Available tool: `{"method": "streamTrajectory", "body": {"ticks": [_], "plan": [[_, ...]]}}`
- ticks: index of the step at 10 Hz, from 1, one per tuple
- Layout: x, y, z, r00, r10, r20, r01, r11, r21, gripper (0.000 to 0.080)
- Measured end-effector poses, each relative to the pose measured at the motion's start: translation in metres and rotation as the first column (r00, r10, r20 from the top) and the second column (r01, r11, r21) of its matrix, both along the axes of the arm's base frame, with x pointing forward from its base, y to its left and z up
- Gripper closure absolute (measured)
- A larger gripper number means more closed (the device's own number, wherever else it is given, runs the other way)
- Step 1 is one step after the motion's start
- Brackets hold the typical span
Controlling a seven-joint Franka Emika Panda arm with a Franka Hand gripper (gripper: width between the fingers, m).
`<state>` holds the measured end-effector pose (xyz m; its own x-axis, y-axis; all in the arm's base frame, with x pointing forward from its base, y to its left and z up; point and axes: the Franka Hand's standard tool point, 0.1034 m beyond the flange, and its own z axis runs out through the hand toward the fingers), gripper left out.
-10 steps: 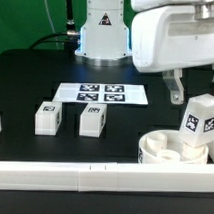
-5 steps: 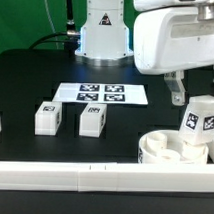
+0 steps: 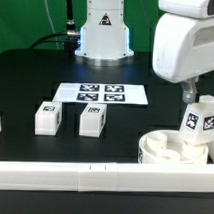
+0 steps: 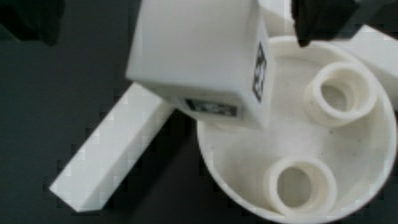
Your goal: Assemble stool
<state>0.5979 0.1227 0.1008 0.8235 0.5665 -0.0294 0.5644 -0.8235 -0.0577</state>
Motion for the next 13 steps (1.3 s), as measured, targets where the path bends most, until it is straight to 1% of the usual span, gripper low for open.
{"method": "streamTrajectory", "body": {"ticks": [2, 3, 4, 5, 7, 9, 10, 11, 12, 13], "plan": [[0.000, 0.000, -0.001, 0.999, 0.037, 0.004, -0.038, 0.999, 0.003, 0.0150], [0.002, -0.001, -0.002, 0.992, 0.123, 0.027, -0.123, 0.992, 0.010, 0.0150], [0.004, -0.003, -0.004, 0.962, 0.268, 0.049, -0.269, 0.963, 0.013, 0.0150], [0.007, -0.003, -0.004, 0.914, 0.400, 0.069, -0.401, 0.916, 0.009, 0.0150], [0.006, -0.004, -0.005, 0.883, 0.465, 0.069, -0.466, 0.885, 0.008, 0.0150], [0.006, -0.006, -0.006, 0.801, 0.594, 0.073, -0.596, 0.803, 0.004, 0.0150], [0.008, -0.006, -0.007, 0.731, 0.678, 0.081, -0.680, 0.733, -0.006, 0.0150], [0.009, -0.006, -0.008, 0.631, 0.770, 0.098, -0.772, 0.635, -0.019, 0.0150], [0.009, -0.006, -0.010, 0.544, 0.834, 0.096, -0.836, 0.548, -0.025, 0.0150], [0.012, -0.006, -0.010, 0.462, 0.882, 0.088, -0.883, 0.467, -0.040, 0.0150]]}}
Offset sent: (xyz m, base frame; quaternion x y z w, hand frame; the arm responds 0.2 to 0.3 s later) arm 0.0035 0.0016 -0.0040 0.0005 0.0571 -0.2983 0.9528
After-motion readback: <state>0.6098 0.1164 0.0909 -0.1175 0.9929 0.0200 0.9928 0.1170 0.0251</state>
